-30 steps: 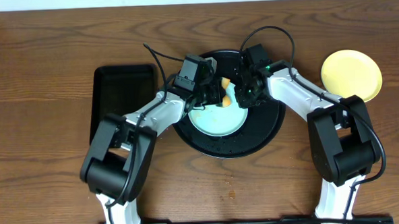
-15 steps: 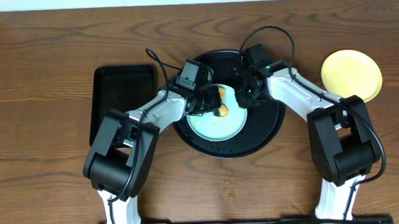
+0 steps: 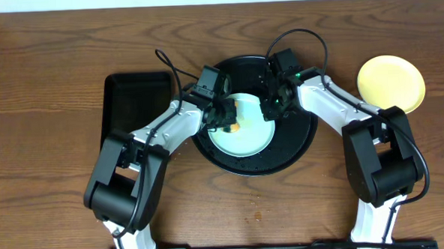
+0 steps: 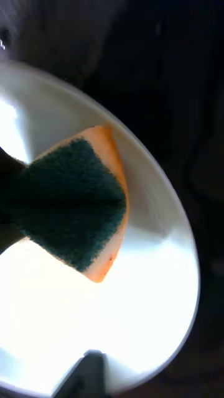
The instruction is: Clean dirty plates on tray and stack at the side
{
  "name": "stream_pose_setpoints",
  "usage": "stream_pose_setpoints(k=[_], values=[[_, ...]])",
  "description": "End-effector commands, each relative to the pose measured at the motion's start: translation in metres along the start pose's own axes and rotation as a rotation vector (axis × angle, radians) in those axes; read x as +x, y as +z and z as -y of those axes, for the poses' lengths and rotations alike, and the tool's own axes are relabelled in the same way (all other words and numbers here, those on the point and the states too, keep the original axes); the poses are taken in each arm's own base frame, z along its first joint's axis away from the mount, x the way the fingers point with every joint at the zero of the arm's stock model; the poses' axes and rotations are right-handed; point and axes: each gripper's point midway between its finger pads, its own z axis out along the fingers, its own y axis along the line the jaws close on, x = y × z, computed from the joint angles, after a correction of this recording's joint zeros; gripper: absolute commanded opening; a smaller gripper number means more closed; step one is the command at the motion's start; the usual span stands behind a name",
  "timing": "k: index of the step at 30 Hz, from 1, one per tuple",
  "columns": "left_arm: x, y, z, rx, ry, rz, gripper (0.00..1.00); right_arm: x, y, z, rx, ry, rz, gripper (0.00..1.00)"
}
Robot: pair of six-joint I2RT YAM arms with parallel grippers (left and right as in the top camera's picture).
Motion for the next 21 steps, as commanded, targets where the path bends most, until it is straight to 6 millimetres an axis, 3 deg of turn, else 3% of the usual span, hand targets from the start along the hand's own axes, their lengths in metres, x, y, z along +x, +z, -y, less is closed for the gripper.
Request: stream_pose_setpoints(k=[1,5,11,15,19,21], values=[[-0.005,-0.010,-0.026,-0.140,0.055,0.042,0.08,0.006,0.007,0.010,0.040,0.015,-0.018,0.01],[-0.013,-0.024,-0.030,-0.188,0.061,0.079,0.08,0.006,0.007,0.010,0.040,0.015,-0.017,0.01],[-0.038,-0.078,0.000,-0.111,0.081,0.227,0.08,0.005,0.007,0.010,0.040,0.014,-0.016,0.02],[-0.042,-0.113,0.014,-0.075,0.099,0.295,0.07,0.005,0.007,0.010,0.040,0.014,-0.015,0.11],[-0.039,-0.120,0.001,-0.118,0.082,0.286,0.08,0.005,0.007,0.010,0.040,0.014,-0.017,0.19],[-0.037,-0.121,-0.020,-0.180,0.049,0.265,0.08,0.006,0.007,0.010,0.040,0.015,-0.017,0.23]])
